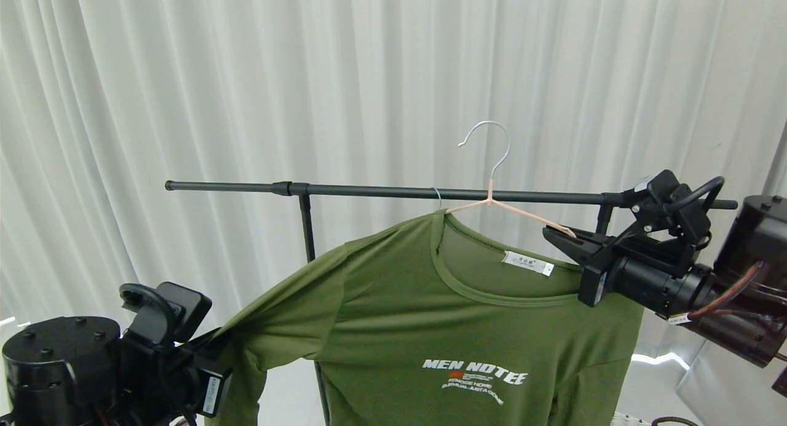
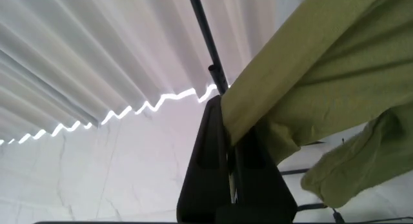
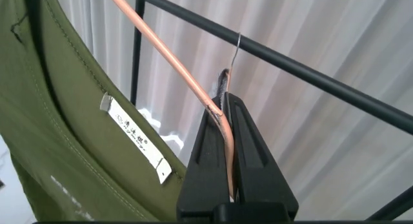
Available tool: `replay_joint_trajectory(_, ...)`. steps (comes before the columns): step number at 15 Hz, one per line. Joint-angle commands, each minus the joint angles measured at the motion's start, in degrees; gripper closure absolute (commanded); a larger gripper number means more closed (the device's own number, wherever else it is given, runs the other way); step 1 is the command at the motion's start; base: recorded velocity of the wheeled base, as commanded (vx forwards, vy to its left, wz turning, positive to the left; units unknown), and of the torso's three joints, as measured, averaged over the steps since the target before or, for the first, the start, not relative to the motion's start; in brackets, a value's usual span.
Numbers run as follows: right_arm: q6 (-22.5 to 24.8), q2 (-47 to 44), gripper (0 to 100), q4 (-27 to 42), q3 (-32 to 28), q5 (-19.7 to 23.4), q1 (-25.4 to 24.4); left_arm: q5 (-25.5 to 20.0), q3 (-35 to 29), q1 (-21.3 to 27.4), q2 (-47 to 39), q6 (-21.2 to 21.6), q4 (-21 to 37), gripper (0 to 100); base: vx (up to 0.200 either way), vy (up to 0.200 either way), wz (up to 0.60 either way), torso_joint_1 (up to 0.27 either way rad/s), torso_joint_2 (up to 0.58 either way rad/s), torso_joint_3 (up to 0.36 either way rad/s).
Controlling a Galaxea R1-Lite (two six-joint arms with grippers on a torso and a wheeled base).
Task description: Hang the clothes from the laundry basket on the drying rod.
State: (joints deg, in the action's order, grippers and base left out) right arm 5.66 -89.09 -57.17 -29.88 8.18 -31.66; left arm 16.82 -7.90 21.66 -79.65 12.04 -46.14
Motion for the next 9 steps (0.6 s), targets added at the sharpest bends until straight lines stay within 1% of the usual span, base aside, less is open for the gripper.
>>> replay_joint_trajectory(1,0.1,0.1,100,0.0,0.8,0.0,-0.1,0.1,0.3,0.0,0.6,-0.1,0.0,100,0.000,0.000,0.00,0.000,0.00,0.000)
replay_joint_trajectory(2,0.1,0.1,100,0.0,1.1,0.0,-0.1,0.0,0.5,0.0,0.7,-0.1,0.0,100,0.000,0.000,0.00,0.000,0.00,0.000)
replay_joint_trajectory(3,0.0,0.2,100,0.0,1.1,0.0,-0.1,0.0,0.5,0.0,0.8,0.0,0.0,0,0.000,0.000,0.00,0.000,0.00,0.000)
replay_joint_trajectory(6,0.0,0.8,100,0.0,1.2,-1.0,0.2,-0.1,0.4,0.1,3.6,-0.1,0.0,0,0.000,0.000,0.00,0.000,0.00,0.000)
replay_joint_trajectory(9,0.0,1.0,100,0.0,1.3,-3.9,0.3,-0.1,1.1,1.6,9.3,0.1,0.1,0,0.000,0.000,0.00,0.000,0.00,0.000)
